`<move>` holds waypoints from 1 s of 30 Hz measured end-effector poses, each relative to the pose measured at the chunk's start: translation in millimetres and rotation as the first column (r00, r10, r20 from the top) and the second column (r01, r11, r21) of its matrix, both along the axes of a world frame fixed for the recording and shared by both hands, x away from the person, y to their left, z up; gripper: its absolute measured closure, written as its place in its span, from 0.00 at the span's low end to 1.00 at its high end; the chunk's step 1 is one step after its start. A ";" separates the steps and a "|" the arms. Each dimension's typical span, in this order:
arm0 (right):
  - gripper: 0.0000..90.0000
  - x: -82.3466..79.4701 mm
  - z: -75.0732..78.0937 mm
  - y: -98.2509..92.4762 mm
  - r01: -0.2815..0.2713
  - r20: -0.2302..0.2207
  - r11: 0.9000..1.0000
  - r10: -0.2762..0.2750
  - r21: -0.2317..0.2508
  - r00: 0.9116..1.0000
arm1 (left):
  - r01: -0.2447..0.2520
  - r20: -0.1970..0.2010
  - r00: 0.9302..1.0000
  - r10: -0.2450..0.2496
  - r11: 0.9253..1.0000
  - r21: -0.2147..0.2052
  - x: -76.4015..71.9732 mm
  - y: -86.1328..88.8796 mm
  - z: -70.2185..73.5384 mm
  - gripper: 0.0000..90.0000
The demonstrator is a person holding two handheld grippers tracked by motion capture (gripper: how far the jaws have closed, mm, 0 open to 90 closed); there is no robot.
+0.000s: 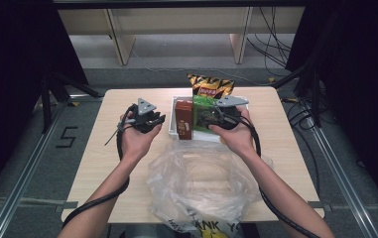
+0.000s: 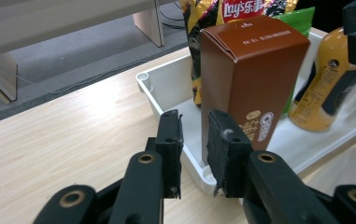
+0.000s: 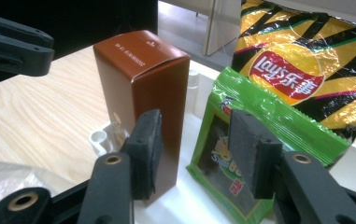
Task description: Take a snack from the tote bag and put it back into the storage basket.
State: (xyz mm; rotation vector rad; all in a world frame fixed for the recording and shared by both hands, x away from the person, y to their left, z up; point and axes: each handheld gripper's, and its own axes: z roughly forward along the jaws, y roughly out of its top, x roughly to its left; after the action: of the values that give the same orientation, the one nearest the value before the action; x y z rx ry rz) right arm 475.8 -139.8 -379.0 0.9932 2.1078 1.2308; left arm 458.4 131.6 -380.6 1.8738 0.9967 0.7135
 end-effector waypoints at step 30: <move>0.54 -51.3 -0.7 -36.1 -0.052 -0.017 0.998 0.052 0.037 0.998 | 0.079 0.014 0.997 -0.079 0.994 -0.073 -77.9 25.1 -7.3 0.54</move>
State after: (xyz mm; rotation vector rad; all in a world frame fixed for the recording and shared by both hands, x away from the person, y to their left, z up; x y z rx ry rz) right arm 424.5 -175.9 -379.7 0.9741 2.1441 1.2951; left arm 380.5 156.6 -387.9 1.8327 0.9246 0.6310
